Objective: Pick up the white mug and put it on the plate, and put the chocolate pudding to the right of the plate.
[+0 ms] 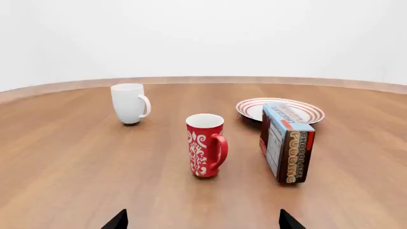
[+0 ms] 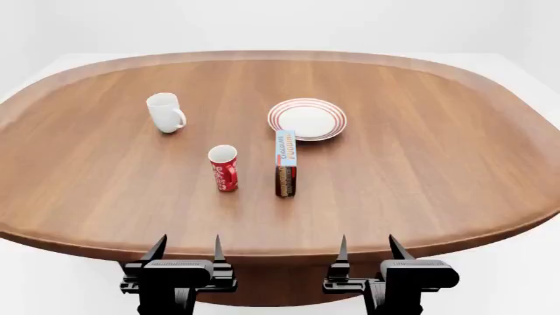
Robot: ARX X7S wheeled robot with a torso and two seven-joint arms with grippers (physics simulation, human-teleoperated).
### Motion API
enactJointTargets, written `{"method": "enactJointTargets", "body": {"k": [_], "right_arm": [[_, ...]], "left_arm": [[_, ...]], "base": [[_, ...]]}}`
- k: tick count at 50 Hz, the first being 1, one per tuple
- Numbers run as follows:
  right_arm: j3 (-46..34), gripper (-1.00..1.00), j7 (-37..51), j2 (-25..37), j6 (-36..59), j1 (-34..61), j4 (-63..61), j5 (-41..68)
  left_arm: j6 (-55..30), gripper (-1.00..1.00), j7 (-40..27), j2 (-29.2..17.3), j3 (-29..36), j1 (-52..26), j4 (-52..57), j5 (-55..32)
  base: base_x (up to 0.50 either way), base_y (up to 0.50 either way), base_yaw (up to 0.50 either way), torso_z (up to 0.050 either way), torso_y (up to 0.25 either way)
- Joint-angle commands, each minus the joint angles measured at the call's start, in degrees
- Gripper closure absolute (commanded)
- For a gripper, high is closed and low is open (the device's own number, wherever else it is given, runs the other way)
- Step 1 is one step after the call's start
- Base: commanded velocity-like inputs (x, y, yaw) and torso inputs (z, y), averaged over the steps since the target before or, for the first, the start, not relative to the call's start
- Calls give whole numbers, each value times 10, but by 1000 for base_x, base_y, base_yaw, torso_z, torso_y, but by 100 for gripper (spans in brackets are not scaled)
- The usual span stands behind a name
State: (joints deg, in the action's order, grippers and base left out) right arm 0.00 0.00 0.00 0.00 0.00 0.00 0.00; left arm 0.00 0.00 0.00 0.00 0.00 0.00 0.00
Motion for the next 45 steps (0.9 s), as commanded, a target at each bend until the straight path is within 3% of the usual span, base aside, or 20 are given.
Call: {"method": "enactJointTargets", "body": {"k": [1, 4, 19, 20, 21, 23, 41, 45], "right_arm": [[-11, -100, 14, 9, 1, -2, -3, 7], [-21, -100, 26, 15, 0, 0, 2, 8], [-42, -100, 45, 33, 1, -1, -4, 27], [-31, -100, 49, 1, 86, 35, 65, 11], [-30, -100, 32, 21, 1, -1, -2, 16], [-34, -100, 31, 26, -8, -4, 2, 19], [-45, -100, 55, 41, -10, -3, -2, 43], [-28, -100, 70, 51, 12, 2, -67, 53]], "left_arm": [[13, -100, -10, -10, 11, -3, -15, -7], [-7, -100, -3, -14, 14, -2, -4, -42], [13, -100, -27, -34, 40, -4, -16, -41], [26, -100, 53, -1, -15, 0, -55, -86], [5, -100, -9, -19, 18, -2, -10, -41], [10, -100, -15, -22, 24, -3, -18, -38], [15, -100, -50, -42, 42, -10, -27, -35], [6, -100, -72, -54, 30, -5, 46, -26]], "base": [[0, 0, 0, 0, 0], [0, 0, 0, 0, 0], [0, 0, 0, 0, 0], [0, 0, 0, 0, 0], [0, 0, 0, 0, 0], [0, 0, 0, 0, 0], [0, 0, 0, 0, 0], [0, 0, 0, 0, 0]]}}
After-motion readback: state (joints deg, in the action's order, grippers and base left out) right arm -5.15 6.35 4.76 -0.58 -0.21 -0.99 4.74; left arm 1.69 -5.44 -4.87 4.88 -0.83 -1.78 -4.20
